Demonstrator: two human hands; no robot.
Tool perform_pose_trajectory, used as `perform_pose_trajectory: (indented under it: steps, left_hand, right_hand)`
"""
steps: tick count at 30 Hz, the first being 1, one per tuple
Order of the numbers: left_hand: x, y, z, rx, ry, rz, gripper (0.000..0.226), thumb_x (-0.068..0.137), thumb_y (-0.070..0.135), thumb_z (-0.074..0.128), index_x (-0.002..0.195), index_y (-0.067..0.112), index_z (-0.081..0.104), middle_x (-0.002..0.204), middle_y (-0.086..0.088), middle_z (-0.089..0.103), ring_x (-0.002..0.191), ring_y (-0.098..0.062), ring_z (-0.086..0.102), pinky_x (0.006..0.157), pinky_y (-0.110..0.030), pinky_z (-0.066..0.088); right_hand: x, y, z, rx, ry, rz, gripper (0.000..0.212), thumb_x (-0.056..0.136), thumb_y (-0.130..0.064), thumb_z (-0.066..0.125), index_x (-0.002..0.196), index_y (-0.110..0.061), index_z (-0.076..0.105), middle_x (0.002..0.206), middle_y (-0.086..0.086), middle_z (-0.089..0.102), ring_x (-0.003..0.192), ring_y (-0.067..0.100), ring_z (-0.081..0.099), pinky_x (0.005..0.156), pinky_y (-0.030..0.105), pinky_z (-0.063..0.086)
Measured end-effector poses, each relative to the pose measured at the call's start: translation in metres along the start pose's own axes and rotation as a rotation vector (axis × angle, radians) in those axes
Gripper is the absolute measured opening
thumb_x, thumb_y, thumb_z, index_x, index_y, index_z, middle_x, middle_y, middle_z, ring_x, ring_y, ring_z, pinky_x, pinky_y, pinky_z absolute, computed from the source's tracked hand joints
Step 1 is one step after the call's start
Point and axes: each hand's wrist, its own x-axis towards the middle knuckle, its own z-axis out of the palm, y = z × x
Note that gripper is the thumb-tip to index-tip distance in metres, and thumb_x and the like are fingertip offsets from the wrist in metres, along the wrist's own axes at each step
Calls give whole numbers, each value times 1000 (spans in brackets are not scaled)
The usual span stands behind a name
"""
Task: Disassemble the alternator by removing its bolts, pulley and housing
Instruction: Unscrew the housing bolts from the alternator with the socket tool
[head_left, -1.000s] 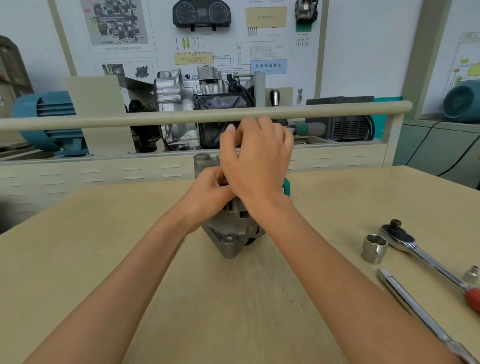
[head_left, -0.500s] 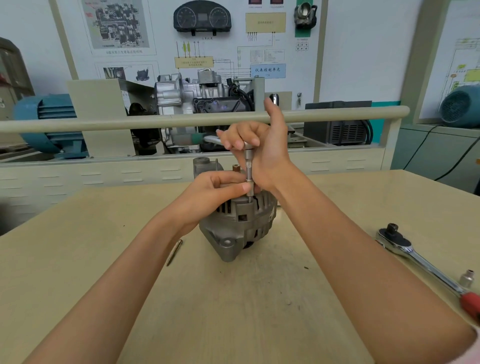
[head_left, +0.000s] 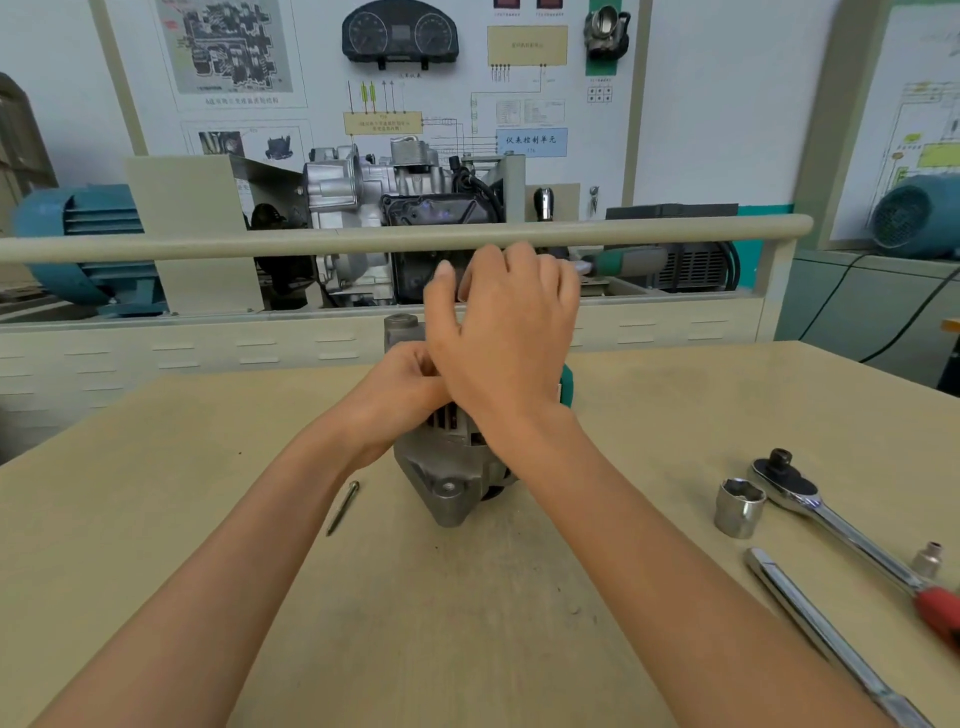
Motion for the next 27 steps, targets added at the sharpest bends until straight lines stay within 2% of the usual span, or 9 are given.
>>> perform_pose_trajectory:
  steps: [4,6,8,14,18,20,23,25,27]
  left_hand:
    - [-2,3,3,-84,-40,-6,31,90,4,59,73,24,75,76,5,75,75,-4,70,67,-14,52]
    - [0,3,4,-105,-72,-17,16,87,15,64,90,26,74,90,5,76,87,-7,71,73,-13,52]
    - [1,2,3,-109,-96,-32,18,84,24,66,101,25,72,99,5,75,94,-8,70,76,-13,51]
    - [0,4,4,-128,-68,-40,12,87,20,65,95,21,74,94,5,76,88,-5,70,72,-10,49]
    - [0,3,5,-102,-33,-17,11,87,15,65,93,20,72,90,6,76,86,-4,70,74,-12,50]
    - [0,3,7,-103,-29,0,13,88,7,63,90,18,71,85,6,76,83,-5,70,73,-12,51]
    - [-2,4,7,-78,-2,11,26,89,-4,56,75,15,67,65,9,72,64,0,67,61,-10,49]
    - [-2,4,6,-59,-5,9,30,90,-5,55,71,16,66,61,9,70,61,1,65,59,-11,49]
    - [-2,5,6,-75,-20,14,34,90,-2,57,69,22,69,65,9,71,65,1,67,61,-10,49]
  right_hand:
    - [12,3,-2,469,-57,66,39,87,-29,38,48,-19,37,54,-9,38,63,16,41,89,35,34]
    - [19,10,-2,711,-127,154,44,84,-26,37,43,-12,38,46,-5,39,55,17,42,79,34,39]
    - [26,16,-1,971,-256,294,53,91,-27,36,41,-9,43,44,-2,42,50,12,43,69,28,38]
    - [38,21,5,1535,-520,523,68,98,-25,28,31,-17,36,39,1,41,47,13,43,80,28,45]
    - [27,15,2,1275,-355,451,57,99,-17,31,43,-12,42,48,-2,46,55,11,47,82,27,45]
    - [16,15,0,893,-195,224,43,94,-19,35,53,-12,44,56,-3,45,61,10,45,74,22,41]
    - [2,11,-3,163,-39,-26,25,89,-27,41,73,-13,54,74,-2,46,75,16,40,89,32,30]
    - [2,7,-6,68,-63,-36,27,90,-32,42,77,-13,57,79,-1,50,81,17,42,92,30,25]
    - [6,7,-9,231,-105,-40,28,90,-31,44,67,-16,50,73,-3,49,78,16,43,91,29,26]
